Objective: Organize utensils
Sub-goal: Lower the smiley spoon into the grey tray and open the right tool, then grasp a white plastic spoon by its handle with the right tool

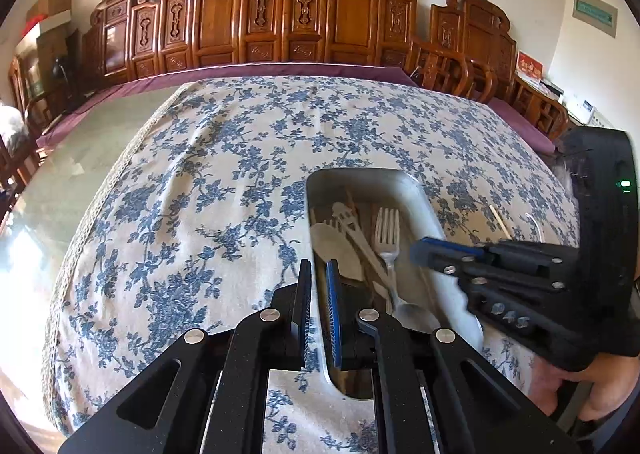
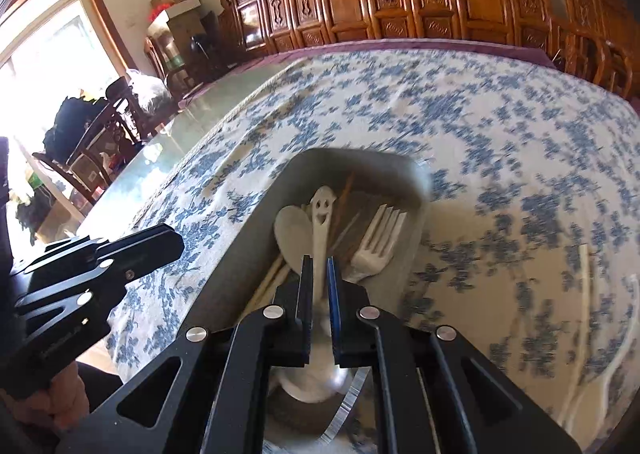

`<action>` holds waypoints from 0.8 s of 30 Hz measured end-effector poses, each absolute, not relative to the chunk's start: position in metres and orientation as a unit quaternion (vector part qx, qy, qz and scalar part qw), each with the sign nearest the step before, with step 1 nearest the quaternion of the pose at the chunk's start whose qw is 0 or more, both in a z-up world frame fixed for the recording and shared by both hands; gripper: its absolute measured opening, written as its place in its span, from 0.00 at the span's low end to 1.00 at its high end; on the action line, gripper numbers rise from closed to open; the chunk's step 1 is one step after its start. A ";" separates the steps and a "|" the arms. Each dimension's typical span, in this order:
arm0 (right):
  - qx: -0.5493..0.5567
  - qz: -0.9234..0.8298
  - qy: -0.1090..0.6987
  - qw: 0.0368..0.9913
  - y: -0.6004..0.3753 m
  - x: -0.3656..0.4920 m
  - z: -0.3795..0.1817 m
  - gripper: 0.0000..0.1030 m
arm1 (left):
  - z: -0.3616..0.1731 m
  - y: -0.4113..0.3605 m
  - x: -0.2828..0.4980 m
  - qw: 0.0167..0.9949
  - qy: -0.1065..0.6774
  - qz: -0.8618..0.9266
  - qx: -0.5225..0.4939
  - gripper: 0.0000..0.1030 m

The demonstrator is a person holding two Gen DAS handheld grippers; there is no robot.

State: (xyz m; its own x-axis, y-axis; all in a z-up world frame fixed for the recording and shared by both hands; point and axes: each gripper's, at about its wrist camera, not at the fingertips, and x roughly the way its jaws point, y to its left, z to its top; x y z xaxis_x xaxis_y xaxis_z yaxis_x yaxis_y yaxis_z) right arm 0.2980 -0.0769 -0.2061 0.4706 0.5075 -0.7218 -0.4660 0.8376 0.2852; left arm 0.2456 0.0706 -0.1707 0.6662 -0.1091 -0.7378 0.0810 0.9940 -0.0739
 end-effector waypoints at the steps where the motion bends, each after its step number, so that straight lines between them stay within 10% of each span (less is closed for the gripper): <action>1: 0.019 0.281 0.424 0.860 -0.083 0.296 -0.203 0.10 | -0.170 0.069 0.246 0.913 0.405 -0.054 -0.017 0.06; 14: -0.050 0.167 0.396 0.902 -0.217 0.273 -0.191 0.10 | -0.165 0.008 0.246 0.913 0.395 -0.103 -0.005 0.23; 24: -0.044 0.089 0.431 0.897 -0.281 0.290 -0.229 0.18 | -0.170 -0.034 0.247 0.908 0.400 -0.122 -0.001 0.61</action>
State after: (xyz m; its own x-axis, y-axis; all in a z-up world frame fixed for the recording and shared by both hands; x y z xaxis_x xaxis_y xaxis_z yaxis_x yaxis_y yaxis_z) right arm 0.2901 -0.2807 -0.2287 0.6135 0.1214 -0.7803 -0.1968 0.9804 -0.0022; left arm 0.2473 -0.0343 -0.1702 0.6505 -0.2229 -0.7260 0.2208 0.9702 -0.1001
